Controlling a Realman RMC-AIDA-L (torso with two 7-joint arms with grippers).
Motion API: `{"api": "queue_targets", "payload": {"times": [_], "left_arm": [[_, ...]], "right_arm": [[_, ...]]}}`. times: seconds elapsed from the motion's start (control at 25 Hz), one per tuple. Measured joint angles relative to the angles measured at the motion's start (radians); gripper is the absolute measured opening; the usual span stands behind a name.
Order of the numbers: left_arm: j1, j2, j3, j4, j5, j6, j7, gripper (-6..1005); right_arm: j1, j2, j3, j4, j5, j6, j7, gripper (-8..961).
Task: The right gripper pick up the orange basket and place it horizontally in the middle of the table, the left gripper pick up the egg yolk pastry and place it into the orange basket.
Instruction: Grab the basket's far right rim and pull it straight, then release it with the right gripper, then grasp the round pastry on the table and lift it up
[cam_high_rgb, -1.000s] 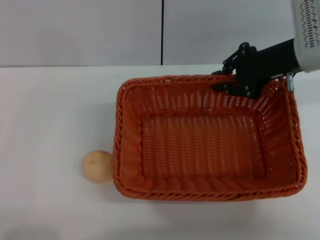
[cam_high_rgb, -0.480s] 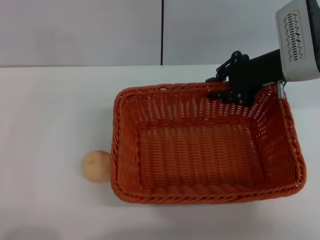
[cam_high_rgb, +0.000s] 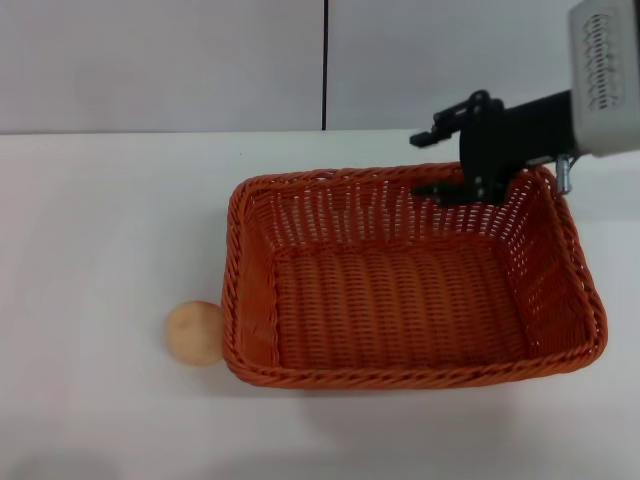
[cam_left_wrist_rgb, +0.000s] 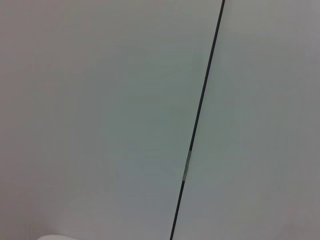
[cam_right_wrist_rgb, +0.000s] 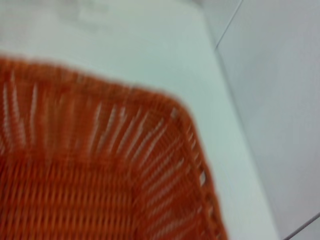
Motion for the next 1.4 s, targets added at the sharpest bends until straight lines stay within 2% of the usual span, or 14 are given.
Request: {"api": "queue_targets", "payload": {"times": [0.08,0.12,0.16,0.24,0.28,0.32,0.4,0.44,0.48,0.52,0.68,0.88,1.04,1.4], "left_arm": [[0.0,0.002,0.007,0.001,0.001,0.002,-0.001,841],[0.0,0.002,0.007,0.001,0.001,0.002,-0.001,841],[-0.029,0.018,0.091,0.048,0.002,0.027,-0.052,841],[-0.041,0.022,0.121,0.071,0.002,0.039,-0.073,840],[-0.104,0.034,0.268,0.198,0.003,0.099,-0.189,840],[-0.123,0.035,0.315,0.241,0.003,0.111,-0.22,840],[-0.155,0.036,0.393,0.312,0.003,0.133,-0.276,840],[-0.173,0.034,0.44,0.351,0.003,0.143,-0.303,840],[-0.199,0.027,0.525,0.412,0.003,0.163,-0.34,840],[-0.199,0.027,0.525,0.412,0.003,0.163,-0.34,840],[-0.232,0.014,0.678,0.472,0.003,0.179,-0.353,840],[-0.266,0.007,0.831,0.464,0.003,0.14,-0.34,840],[-0.281,0.002,0.884,0.415,0.003,0.096,-0.298,839],[-0.293,0.001,0.902,0.29,0.002,0.008,-0.154,839]], "right_arm": [[-0.076,0.0,0.011,-0.091,0.159,0.049,0.019,526],[-0.076,0.0,0.011,-0.091,0.159,0.049,0.019,525],[-0.101,0.0,0.019,-0.12,0.218,0.064,0.031,525],[-0.165,0.002,0.051,-0.175,0.359,0.085,0.055,524],[-0.242,0.004,0.075,-0.198,0.531,0.097,0.061,523],[-0.242,0.004,0.075,-0.198,0.531,0.097,0.061,523],[-0.331,0.004,0.081,-0.195,0.706,0.096,0.04,523],[-0.383,0.004,0.079,-0.193,0.79,0.096,0.025,523],[-0.485,0.008,0.068,-0.187,0.937,0.098,0.007,523],[-0.485,0.008,0.068,-0.187,0.937,0.098,0.007,523],[-0.684,0.009,0.031,-0.056,1.278,0.133,-0.007,523],[-0.742,0.007,0.098,0.141,1.401,0.245,-0.055,522],[-0.747,0.005,0.133,0.21,1.402,0.271,-0.061,522],[-0.767,0.006,0.135,0.24,1.357,0.318,-0.062,522]]}}
